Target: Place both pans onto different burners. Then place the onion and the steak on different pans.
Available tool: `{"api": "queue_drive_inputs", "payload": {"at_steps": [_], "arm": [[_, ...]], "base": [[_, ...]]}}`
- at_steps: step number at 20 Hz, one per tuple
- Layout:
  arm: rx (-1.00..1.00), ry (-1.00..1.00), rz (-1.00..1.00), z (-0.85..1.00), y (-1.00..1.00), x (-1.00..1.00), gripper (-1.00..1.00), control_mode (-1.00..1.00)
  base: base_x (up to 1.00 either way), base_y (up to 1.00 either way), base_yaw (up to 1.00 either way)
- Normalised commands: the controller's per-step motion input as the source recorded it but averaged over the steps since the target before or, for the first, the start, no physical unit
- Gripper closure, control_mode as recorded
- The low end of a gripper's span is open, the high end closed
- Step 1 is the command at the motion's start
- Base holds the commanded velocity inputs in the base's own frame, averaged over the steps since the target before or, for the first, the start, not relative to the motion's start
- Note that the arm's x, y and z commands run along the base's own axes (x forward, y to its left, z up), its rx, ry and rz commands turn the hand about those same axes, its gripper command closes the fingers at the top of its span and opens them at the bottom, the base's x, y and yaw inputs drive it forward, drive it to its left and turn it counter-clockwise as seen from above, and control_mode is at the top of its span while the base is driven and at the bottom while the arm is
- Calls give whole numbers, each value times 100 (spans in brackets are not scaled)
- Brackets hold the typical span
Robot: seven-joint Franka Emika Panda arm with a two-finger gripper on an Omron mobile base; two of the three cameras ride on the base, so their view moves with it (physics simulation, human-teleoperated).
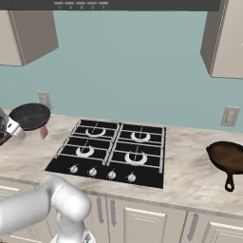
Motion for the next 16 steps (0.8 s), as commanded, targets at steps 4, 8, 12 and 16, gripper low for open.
{"api": "queue_drive_inputs", "payload": {"at_steps": [4,8,12,16], "arm": [[1,0,0,13,-28,-12,100,-100],[0,-2,0,4,-25,-3,100,-100],[0,0,-1,3,-25,-2,100,-100],[0,0,-4,5,-22,-4,100,-100]], "base": [[0,0,0],[0,0,0],[0,0,0],[0,0,0]]}}
